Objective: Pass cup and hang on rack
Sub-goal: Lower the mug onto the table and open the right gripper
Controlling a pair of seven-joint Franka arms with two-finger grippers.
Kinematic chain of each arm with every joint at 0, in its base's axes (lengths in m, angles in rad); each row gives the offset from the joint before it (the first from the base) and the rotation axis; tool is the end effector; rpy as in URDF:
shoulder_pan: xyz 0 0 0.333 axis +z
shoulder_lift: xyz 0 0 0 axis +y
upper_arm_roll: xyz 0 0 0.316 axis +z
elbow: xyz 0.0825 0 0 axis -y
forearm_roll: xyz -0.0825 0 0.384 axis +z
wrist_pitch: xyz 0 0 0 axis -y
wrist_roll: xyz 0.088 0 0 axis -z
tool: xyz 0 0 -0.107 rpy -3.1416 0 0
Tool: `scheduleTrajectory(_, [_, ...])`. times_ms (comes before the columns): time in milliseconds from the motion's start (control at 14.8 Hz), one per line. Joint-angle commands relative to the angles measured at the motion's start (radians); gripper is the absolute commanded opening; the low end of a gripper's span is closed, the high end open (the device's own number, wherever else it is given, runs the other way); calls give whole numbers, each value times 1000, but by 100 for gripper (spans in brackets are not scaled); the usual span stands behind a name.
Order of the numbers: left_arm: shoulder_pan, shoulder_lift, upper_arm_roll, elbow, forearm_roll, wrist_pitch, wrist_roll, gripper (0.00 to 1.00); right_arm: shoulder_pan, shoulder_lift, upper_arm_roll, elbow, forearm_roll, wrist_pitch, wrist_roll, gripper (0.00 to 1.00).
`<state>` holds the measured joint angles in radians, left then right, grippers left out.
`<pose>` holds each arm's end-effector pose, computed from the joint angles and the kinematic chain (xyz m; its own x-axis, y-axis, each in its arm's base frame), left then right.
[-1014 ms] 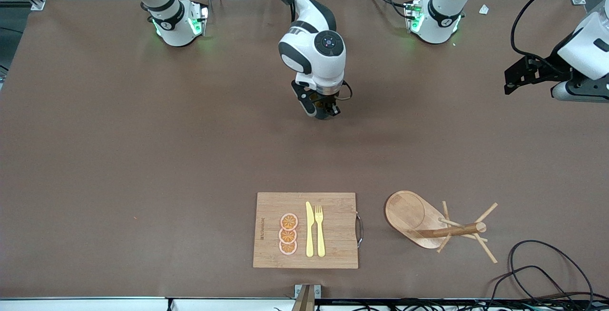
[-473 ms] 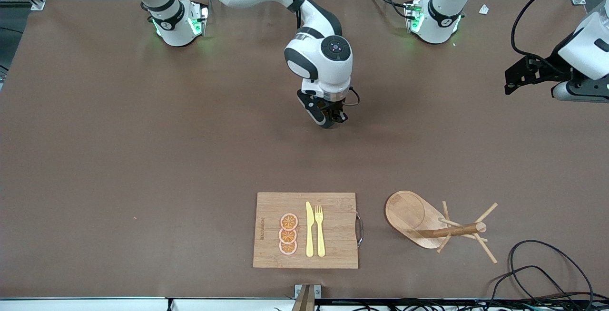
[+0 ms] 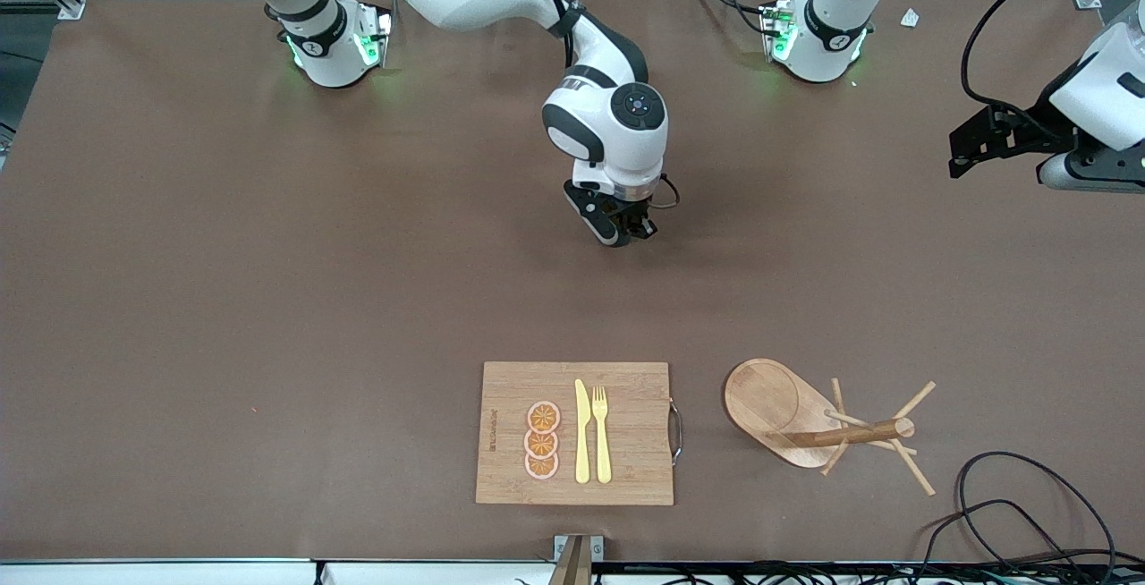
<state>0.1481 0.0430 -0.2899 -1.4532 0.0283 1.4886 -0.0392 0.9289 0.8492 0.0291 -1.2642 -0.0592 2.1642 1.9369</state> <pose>0.5548 -0.0719 0.6494 0.9950 -0.0999 -0.0052 -0.1000 -0.9949 -0.0161 0.4417 0.6143 0.2500 0.5754 -0.8179 0.0087 -0.8162 -0.5748 -0.0578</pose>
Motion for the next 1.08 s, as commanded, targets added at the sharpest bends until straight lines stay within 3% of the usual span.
scheduleTrajectory(0, [2,9,-5,22,16,-11,10,100,-15,11,8,31,-18,-20,-9,56])
scheduleTrajectory(135, [2,9,-5,23,15,-11,4,100,-22,10,9,31,-14,-24,-13,79])
scheduleTrajectory(203, [-2,9,-5,23,15,-11,1,100,-27,7,12,32,-13,-38,-18,100])
scheduleTrajectory(608, [-12,15,-5,23,13,-11,-4,100,-31,-38,25,156,-5,-283,-58,100])
scheduleTrajectory(811, [-15,15,-6,27,18,-11,1,100,-70,-97,23,204,-8,-495,-289,100])
scheduleTrajectory(1014, [-33,15,-32,27,24,-11,-19,100,-100,-165,22,204,-10,-508,-320,100])
